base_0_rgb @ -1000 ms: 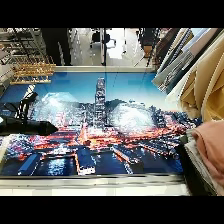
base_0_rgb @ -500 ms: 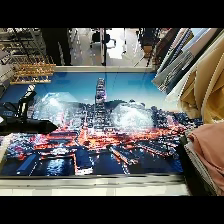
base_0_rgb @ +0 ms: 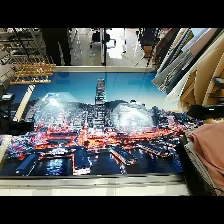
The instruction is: Fold the clothes and pants, and hang the long-sleeved shirts on hangers.
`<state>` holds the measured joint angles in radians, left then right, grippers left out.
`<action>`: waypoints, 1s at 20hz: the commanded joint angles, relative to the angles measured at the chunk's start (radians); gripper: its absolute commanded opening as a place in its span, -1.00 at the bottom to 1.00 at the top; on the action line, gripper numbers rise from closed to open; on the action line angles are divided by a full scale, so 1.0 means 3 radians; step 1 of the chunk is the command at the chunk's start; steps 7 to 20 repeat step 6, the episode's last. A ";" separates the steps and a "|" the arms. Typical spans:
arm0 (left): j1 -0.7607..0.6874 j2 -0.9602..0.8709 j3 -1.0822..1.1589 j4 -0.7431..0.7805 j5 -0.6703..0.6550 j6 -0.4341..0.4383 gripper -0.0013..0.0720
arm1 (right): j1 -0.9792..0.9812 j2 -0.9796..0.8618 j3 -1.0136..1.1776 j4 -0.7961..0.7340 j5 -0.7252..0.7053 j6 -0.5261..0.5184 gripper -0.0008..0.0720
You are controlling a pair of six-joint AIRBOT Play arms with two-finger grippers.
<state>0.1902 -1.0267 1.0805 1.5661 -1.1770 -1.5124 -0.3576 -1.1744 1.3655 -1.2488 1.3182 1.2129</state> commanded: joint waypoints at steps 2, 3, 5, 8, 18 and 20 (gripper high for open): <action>0.0033 -0.0003 0.0013 0.0277 0.0086 -0.0247 -0.93 | 0.0765 0.0011 -0.0111 -0.0829 -0.1033 -0.0238 -0.94; 0.0033 -0.0003 0.0013 0.0277 0.0088 -0.0247 -0.93 | 0.0765 0.0011 -0.0097 -0.0745 -0.1216 -0.0237 -0.94; 0.0033 -0.0003 0.0013 0.0277 0.0086 -0.0247 -0.93 | 0.0765 0.0011 -0.0099 -0.0717 -0.1506 -0.0237 -0.94; 0.0033 -0.0003 0.0013 0.0277 0.0086 -0.0247 -0.94 | 0.0765 0.0011 -0.0098 -0.0716 -0.1591 -0.0237 -0.94; 0.0033 -0.0003 0.0013 0.0277 0.0086 -0.0247 -0.94 | 0.0765 0.0011 -0.0098 -0.0716 -0.1591 -0.0237 -0.94; 0.0033 -0.0003 0.0013 0.0277 0.0086 -0.0247 -0.94 | 0.0765 0.0011 -0.0098 -0.0716 -0.1591 -0.0237 -0.94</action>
